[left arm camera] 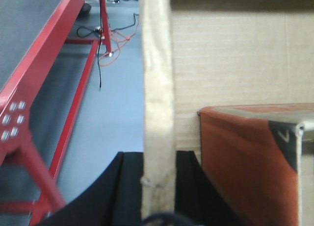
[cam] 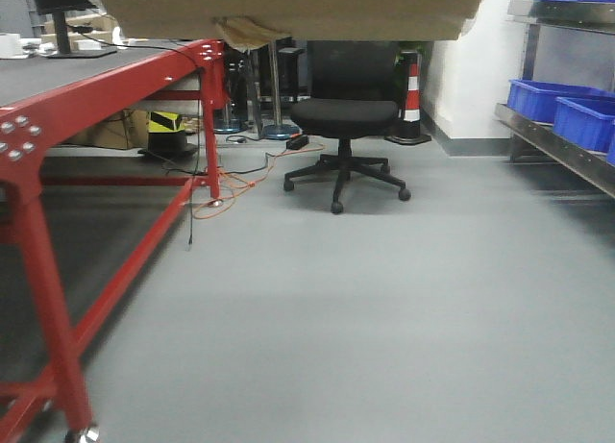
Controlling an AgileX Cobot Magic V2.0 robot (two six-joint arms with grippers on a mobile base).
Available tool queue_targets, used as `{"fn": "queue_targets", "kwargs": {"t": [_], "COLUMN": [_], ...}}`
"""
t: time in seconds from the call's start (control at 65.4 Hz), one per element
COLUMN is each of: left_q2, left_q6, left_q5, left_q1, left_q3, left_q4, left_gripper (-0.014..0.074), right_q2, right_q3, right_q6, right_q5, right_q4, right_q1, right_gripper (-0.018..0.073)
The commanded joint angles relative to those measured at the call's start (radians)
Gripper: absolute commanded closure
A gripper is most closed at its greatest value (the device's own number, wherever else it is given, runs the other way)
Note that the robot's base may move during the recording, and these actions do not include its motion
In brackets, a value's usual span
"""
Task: Stack two boxes on right shelf middle
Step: 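Hold the box with both grippers while turning away from the workbench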
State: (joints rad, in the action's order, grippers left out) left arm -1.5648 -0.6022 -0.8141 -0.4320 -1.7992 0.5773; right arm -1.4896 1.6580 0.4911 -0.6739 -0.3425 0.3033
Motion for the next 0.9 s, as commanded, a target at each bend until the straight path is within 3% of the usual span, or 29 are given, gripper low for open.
{"fn": "queue_targets", "kwargs": {"t": [0.0,0.887], "left_q2": [0.013,0.013], "left_q6": [0.0,0.0], "left_q5": [0.046,0.047], "left_q1": [0.001,0.001], "left_q3": [-0.011,-0.011], "left_q4": [0.017,0.037], "left_gripper": [0.0707,0.0707], "right_q2": [0.012,0.012], "right_q3": [0.016,0.016], "right_q6": [0.002,0.002], "right_q5": [0.061,0.077], "right_q4": [-0.018,-0.018], "right_q1": [-0.004,-0.004], "right_gripper": [0.0713,0.0713]}}
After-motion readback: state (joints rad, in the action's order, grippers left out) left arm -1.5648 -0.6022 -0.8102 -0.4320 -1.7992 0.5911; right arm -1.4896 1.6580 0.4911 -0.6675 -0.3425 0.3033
